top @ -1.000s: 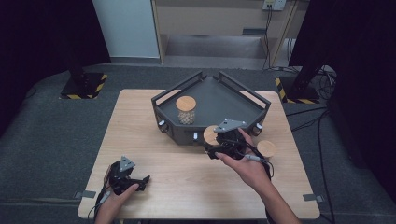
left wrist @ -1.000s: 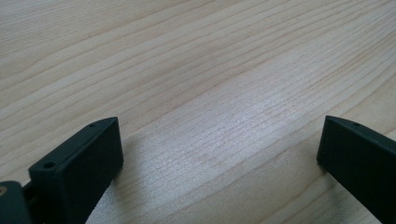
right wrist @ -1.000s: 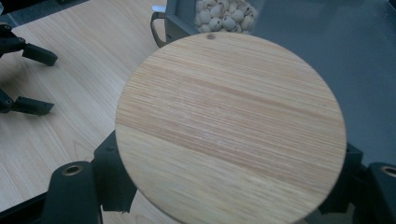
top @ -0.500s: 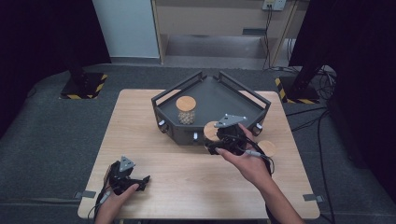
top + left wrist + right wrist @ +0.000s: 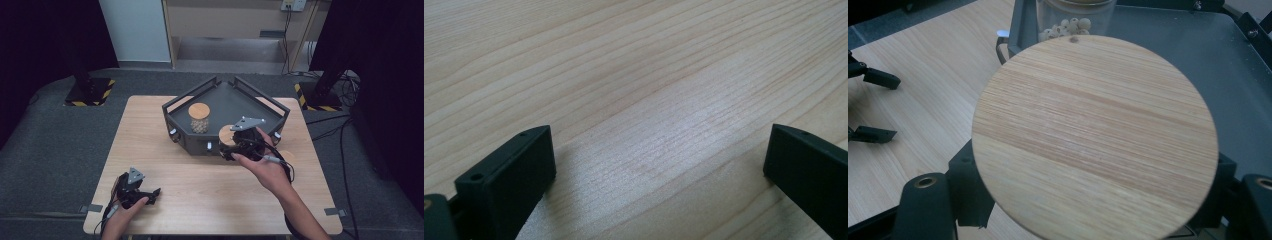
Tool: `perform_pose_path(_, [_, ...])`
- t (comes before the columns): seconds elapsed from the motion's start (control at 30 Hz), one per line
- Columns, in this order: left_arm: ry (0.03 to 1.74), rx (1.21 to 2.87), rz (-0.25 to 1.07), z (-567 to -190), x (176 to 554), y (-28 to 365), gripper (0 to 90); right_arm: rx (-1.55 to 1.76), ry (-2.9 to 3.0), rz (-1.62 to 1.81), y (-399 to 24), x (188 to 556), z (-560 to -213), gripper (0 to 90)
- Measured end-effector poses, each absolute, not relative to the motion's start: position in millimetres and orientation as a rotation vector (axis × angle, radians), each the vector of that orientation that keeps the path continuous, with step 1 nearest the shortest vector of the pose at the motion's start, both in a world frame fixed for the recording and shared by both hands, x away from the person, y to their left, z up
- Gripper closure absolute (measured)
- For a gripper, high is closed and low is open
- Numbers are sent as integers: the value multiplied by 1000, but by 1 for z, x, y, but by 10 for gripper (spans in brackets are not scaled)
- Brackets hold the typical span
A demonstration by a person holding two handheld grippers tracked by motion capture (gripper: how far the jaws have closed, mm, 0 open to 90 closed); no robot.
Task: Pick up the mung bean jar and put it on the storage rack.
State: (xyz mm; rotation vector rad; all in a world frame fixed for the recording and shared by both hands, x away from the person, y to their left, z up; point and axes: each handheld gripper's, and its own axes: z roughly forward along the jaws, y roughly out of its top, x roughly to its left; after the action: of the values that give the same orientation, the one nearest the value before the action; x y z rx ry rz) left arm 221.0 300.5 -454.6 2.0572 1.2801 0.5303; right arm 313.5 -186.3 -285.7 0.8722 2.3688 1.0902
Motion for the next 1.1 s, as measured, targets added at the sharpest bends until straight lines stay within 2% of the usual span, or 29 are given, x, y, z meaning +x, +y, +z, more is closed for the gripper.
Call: perform_pose_path(1.1, [1278,2060,530,-455,221,301,0,909,2330,1098,-183,344,-263,255])
